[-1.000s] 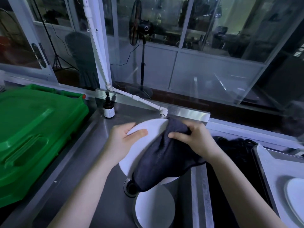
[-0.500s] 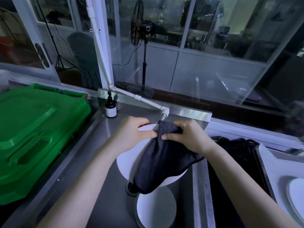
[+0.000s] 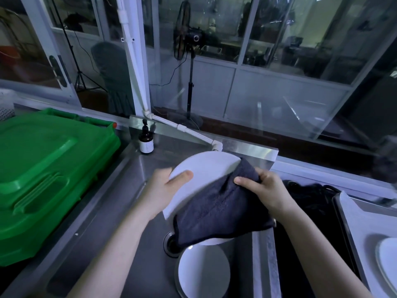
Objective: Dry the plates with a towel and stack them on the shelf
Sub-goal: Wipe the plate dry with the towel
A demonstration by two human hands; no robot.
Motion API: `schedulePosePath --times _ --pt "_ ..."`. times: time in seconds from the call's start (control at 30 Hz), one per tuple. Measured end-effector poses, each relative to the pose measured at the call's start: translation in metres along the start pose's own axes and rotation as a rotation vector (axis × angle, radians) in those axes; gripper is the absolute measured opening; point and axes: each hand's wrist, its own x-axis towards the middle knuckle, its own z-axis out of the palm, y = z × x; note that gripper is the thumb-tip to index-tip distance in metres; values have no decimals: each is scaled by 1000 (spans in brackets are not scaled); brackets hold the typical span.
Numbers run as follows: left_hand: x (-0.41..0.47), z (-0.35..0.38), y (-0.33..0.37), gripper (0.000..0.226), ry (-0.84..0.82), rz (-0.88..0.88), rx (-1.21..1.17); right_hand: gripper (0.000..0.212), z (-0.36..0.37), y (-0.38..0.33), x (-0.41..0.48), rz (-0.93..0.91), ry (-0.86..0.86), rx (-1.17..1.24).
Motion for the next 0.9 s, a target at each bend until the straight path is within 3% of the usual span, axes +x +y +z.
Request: schedulePosePath --times 0.1,0.17,0.27,0.37,0.47,0.53,0.7,0.8,0.9 --pt "7 8 22 61 -150 243 241 21 6 -23 14 -166 -199 -387" --pt "8 13 26 63 -165 333 286 20 12 -31 17 -213 -243 -462" --pt "4 4 19 62 -65 214 190 21 8 -22 14 -176 -127 -372" --pt "-4 -3 8 49 99 67 -55 13 6 0 -2 -48 18 -21" --pt "-6 -5 3 50 113 -7 -176 14 9 13 -14 81 2 245" --pt "-3 -11 7 52 45 6 -90 2 5 6 -11 46 -30 109" --pt "9 -3 37 61 -206 227 342 13 14 -26 8 -125 -223 -325" --pt "10 -6 39 62 -183 271 294 14 18 -28 6 -137 -182 -274" --pt "0 -16 14 55 -27 93 94 15 10 -11 -1 -96 36 -64"
